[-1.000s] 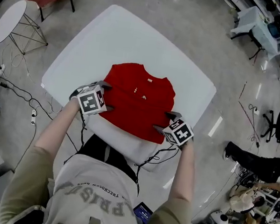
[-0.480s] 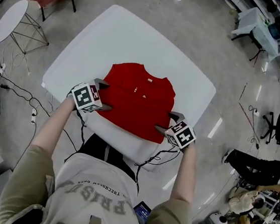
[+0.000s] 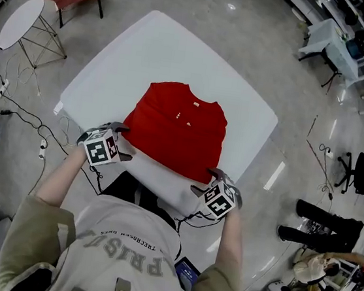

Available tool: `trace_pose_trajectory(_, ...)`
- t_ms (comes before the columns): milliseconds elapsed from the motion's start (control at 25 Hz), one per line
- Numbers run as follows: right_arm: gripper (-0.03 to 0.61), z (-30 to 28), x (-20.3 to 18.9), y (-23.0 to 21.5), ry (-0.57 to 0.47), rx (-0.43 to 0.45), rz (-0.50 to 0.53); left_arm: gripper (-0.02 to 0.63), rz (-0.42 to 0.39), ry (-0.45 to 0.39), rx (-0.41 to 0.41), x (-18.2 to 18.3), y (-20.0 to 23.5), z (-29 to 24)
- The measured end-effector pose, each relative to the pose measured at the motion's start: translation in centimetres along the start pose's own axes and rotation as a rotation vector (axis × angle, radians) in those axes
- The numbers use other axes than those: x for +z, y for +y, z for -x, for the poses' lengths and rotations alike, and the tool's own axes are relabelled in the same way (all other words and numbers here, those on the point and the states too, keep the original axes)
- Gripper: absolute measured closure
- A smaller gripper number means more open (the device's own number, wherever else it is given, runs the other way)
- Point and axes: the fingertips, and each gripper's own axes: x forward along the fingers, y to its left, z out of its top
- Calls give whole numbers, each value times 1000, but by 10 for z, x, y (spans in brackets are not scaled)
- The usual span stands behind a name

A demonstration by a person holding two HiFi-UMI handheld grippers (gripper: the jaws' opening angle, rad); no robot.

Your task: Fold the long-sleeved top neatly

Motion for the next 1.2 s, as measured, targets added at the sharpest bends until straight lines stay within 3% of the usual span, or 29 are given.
trace_pose_trajectory(240,244,-16,-14,-2,81,-57,42,232,6,-1,167,-6,21,-8)
trace_pose_trajectory(400,247,-21,-24,-8,127,-80,61,232,-54,50,184,-11,25,-15)
trace_pose_trajectory(480,279,-21,-25,-11,135,-103,67,235,-74,66,196,-14,27,-17)
trace_pose_trajectory(640,373,-20,-25,-20,136,-141,79,341,-86,78,254,-16,36,-18)
trace_pose_trajectory(720,400,-19,-27,-25,128,-152,70,361,-86,83,260,-15,38,-21)
trace_pose_trajectory(880,538,-16,-26,-29,113,-166,57,465,-89,82,263,-13,40,-21)
trace_pose_trajectory(1000,551,-11,-25,-25,122,-144,98,526,-101,79,259,-12,39,-15)
trace_pose_trajectory(1200,554,4,-29,-5,116,-70,132,541,-123,110,189,-17,16,-2)
